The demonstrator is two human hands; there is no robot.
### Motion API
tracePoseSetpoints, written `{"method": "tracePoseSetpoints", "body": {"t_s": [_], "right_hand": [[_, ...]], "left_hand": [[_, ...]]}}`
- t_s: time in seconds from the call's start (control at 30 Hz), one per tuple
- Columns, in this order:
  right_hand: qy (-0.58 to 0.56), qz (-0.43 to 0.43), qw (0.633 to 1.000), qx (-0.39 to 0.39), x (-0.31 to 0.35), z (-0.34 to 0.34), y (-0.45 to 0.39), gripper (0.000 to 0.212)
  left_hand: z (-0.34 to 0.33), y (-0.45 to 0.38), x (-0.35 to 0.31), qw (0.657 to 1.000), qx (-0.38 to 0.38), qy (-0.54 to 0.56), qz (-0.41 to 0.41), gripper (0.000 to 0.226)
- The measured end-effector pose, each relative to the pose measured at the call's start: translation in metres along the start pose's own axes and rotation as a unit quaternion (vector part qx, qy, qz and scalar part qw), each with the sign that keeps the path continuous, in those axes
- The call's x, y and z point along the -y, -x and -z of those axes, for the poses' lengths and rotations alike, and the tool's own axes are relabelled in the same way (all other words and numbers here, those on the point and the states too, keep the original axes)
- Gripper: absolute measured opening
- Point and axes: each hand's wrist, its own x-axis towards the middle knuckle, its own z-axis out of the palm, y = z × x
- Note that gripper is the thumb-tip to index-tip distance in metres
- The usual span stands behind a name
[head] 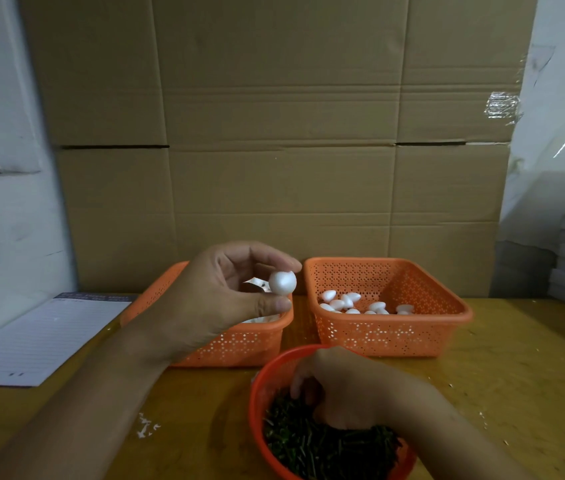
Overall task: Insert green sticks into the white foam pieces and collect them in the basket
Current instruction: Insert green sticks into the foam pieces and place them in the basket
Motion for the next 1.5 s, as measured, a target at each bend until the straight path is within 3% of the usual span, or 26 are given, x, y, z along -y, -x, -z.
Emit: {"method": "tracePoseSetpoints", "body": {"t_s": [0.4, 0.63, 0.83, 1.1, 1.37, 1.5], "right_hand": [[0.001, 0.006, 1.000, 0.013, -0.001, 0.001, 0.001, 0.045], [0.021, 0.014, 1.000, -0.002, 0.000, 0.002, 0.002, 0.040], [0.015, 0.010, 1.000, -0.008, -0.001, 0.003, 0.003, 0.039], [0.016, -0.003, 0.999, 0.030, 0.000, 0.006, 0.004, 0.041], [-0.001, -0.038, 0.999, -0.008, 0.000, 0.004, 0.001, 0.028], [-0.009, -0.040, 0.999, -0.035, -0.001, 0.005, 0.000, 0.027]], "left_hand": [[-0.001, 0.001, 0.002, 1.000, -0.014, -0.011, 0.015, 0.032], [-0.003, 0.001, -0.001, 0.997, -0.026, 0.056, 0.040, 0.033], [-0.004, 0.002, -0.005, 0.992, -0.024, 0.116, 0.047, 0.050], [0.000, 0.000, -0.006, 0.985, -0.019, 0.163, 0.044, 0.046], [0.001, 0.000, -0.008, 0.981, -0.009, 0.183, 0.068, 0.041], [0.001, -0.001, -0.007, 0.977, -0.007, 0.196, 0.084, 0.022]]}}
